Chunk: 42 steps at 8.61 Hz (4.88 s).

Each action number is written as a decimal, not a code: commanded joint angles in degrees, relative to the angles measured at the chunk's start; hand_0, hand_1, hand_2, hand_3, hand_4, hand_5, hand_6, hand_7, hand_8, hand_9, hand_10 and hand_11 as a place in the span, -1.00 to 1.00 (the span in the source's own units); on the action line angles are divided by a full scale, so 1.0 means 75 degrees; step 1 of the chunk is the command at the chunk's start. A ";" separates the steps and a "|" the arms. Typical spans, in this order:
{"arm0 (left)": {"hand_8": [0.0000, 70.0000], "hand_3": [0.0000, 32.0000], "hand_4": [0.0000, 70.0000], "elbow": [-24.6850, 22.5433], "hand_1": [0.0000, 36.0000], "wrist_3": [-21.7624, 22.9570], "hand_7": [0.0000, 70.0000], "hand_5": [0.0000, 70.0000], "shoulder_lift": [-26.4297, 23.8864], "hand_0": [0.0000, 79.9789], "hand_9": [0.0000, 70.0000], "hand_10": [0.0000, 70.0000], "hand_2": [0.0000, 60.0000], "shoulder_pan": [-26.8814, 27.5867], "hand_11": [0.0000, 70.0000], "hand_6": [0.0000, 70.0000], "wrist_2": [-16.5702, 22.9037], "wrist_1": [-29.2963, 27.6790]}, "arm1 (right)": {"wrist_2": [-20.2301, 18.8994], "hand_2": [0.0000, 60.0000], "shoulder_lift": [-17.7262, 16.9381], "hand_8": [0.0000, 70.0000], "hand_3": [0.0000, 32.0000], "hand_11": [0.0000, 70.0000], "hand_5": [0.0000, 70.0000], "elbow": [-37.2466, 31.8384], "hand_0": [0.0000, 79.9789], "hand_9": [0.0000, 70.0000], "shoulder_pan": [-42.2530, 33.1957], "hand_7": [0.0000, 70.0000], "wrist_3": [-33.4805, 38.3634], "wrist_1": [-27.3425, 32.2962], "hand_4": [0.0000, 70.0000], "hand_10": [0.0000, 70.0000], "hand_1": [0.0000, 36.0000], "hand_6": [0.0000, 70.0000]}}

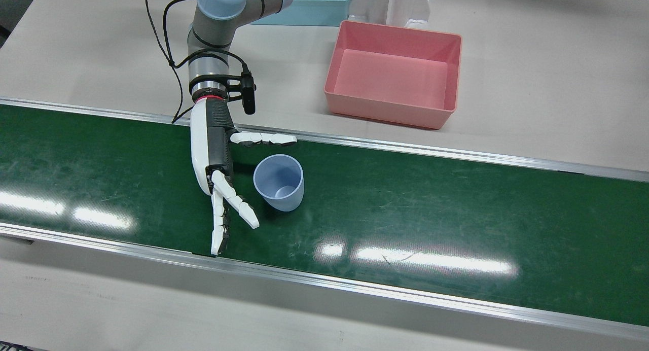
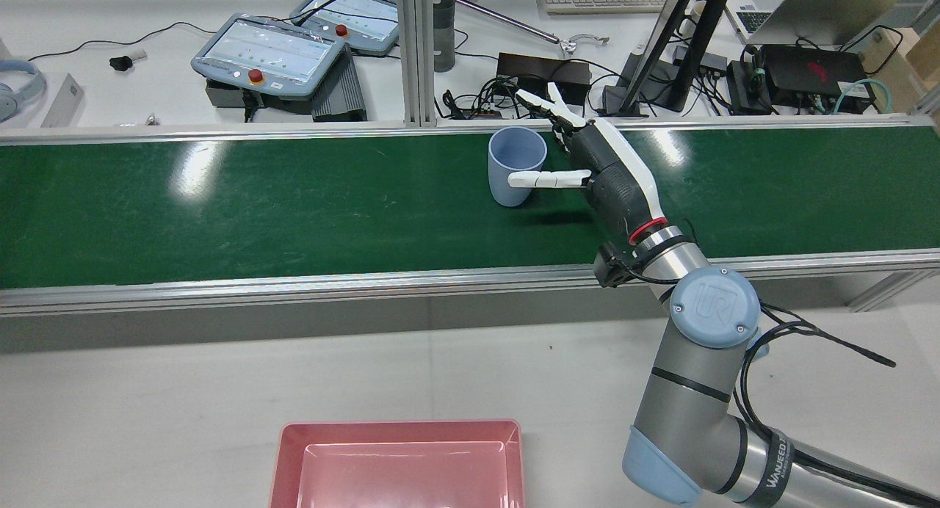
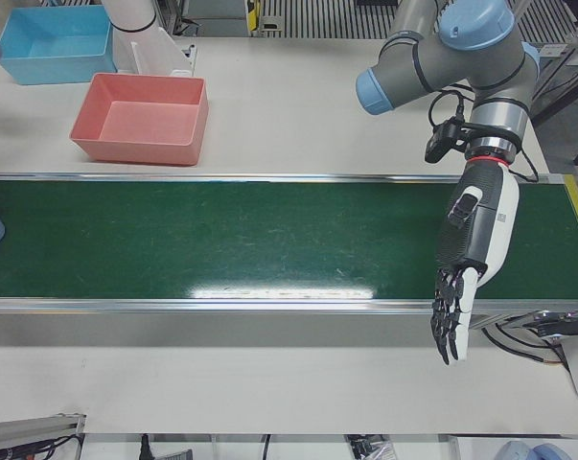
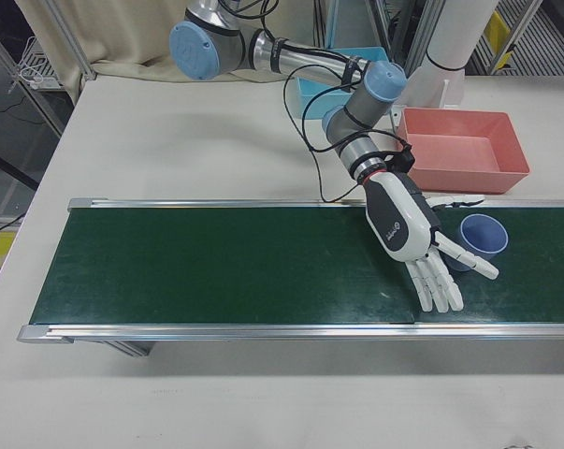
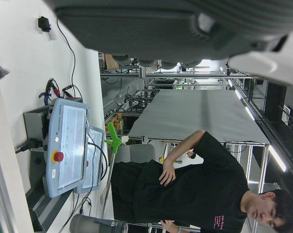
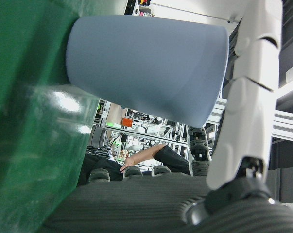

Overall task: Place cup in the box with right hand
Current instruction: 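Close the right hand fingers around the side of the blue cup, then lift the cup off the belt and carry it toward the pink box, then lower the cup into the pink box and open the right hand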

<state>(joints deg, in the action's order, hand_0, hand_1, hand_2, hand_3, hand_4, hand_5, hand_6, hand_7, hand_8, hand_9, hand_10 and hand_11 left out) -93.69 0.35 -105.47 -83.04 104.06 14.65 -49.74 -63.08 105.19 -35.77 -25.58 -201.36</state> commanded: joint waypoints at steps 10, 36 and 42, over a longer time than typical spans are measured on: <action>-1.00 -1.00 -1.00 0.0000 -1.00 0.0000 -1.00 -1.00 0.0000 -1.00 -1.00 -1.00 -1.00 -0.0003 -1.00 -1.00 0.0000 -0.0008 | 0.0152 1.00 0.0079 -0.10 -1.00 0.01 -0.49 -0.0185 0.35 0.43 0.0117 0.69 -0.0281 0.0259 -1.00 -0.39 1.00 -0.46; -1.00 -1.00 -1.00 0.0000 -1.00 0.0000 -1.00 -1.00 0.0000 -1.00 -1.00 -1.00 -1.00 -0.0003 -1.00 -1.00 0.0000 -0.0008 | 0.0094 -1.00 -0.0660 -1.00 -1.00 -1.00 -0.89 0.2463 0.23 -1.00 0.4430 -1.00 -0.2906 0.0212 -1.00 -1.00 -0.05 -1.00; -1.00 -1.00 -1.00 0.0000 -1.00 0.0000 -1.00 -1.00 0.0000 -1.00 -1.00 -1.00 -1.00 -0.0003 -1.00 -1.00 0.0000 -0.0008 | 0.0047 -0.93 -0.0671 -1.00 -1.00 -1.00 -0.88 0.2463 0.23 -1.00 0.4430 -1.00 -0.2871 0.0223 -1.00 -1.00 0.02 -0.97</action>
<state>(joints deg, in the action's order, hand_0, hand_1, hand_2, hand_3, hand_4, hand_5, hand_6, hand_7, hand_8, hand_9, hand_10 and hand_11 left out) -93.69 0.35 -105.47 -83.06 104.06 14.59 -49.35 -68.11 123.63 -2.55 -47.22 -199.72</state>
